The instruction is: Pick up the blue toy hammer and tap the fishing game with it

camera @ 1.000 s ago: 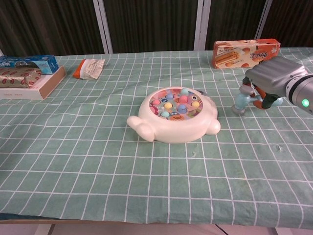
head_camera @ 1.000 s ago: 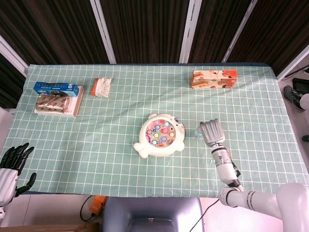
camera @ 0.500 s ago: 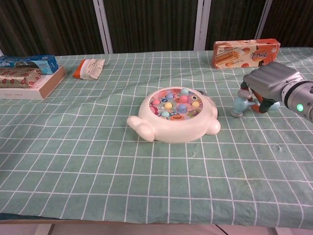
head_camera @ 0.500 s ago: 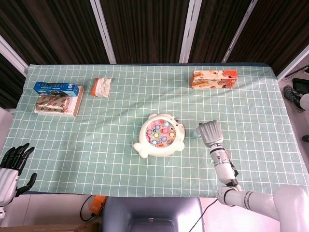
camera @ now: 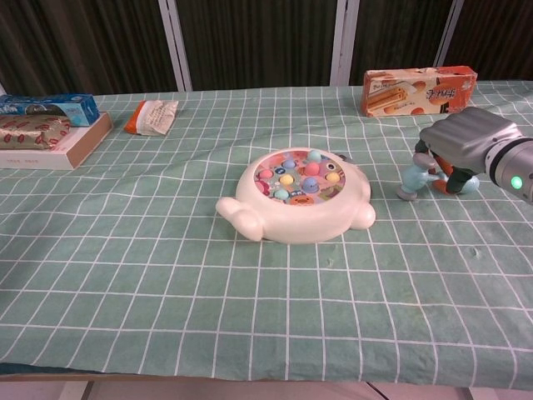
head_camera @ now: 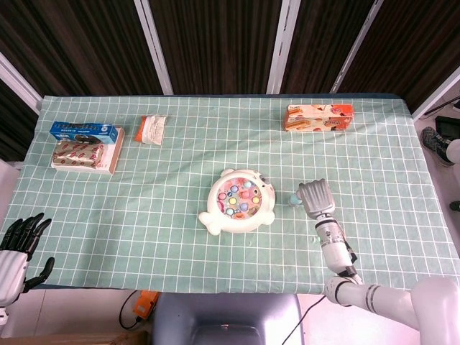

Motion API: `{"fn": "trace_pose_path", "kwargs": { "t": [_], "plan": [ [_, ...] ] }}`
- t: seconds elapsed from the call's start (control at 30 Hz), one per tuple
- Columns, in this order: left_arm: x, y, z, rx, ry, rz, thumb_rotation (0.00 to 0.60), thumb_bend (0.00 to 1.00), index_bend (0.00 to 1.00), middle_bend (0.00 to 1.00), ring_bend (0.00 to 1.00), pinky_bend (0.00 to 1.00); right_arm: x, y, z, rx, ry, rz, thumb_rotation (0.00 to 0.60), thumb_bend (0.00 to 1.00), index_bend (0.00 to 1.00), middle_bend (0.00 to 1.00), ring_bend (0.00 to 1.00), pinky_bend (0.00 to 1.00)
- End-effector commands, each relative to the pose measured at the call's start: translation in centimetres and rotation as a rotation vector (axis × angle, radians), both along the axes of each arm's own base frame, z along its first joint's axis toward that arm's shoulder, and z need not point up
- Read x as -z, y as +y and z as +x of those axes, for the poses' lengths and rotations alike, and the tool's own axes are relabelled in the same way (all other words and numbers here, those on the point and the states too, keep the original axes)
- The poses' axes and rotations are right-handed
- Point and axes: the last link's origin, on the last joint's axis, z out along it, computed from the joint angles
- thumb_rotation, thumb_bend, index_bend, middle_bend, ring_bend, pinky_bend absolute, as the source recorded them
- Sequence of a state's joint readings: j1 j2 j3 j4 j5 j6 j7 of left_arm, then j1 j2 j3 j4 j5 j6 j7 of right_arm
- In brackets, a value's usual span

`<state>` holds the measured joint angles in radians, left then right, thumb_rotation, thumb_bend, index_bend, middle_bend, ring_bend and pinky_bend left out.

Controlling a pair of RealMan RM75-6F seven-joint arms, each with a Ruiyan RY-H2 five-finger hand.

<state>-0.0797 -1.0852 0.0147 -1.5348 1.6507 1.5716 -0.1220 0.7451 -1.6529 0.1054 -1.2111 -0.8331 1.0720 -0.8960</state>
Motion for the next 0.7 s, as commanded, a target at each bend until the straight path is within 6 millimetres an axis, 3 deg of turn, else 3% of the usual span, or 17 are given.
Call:
{"fn": "trace_pose_path", "kwargs": {
  "t": [0.03,0.7],
  "plan": [
    [0.01,-0.01,0.02,0.001,0.0,0.001,0.6,0.43,0.0,0.0,0.0,0.0,-0.06,0.02,-0.06,0.003,-0.002,0.001,0.6,0.57,0.7,0.63,0.61,0.69],
    [0.16,0.1,0.04,-0.001,0.003,-0.004,0.6,0.43,0.0,0.0,0.0,0.0,-0.36,-0.05,-0.55,0.021,-0.013,0.005,0.6,0.57,0.62,0.58,0.61,0.69]
  ]
}}
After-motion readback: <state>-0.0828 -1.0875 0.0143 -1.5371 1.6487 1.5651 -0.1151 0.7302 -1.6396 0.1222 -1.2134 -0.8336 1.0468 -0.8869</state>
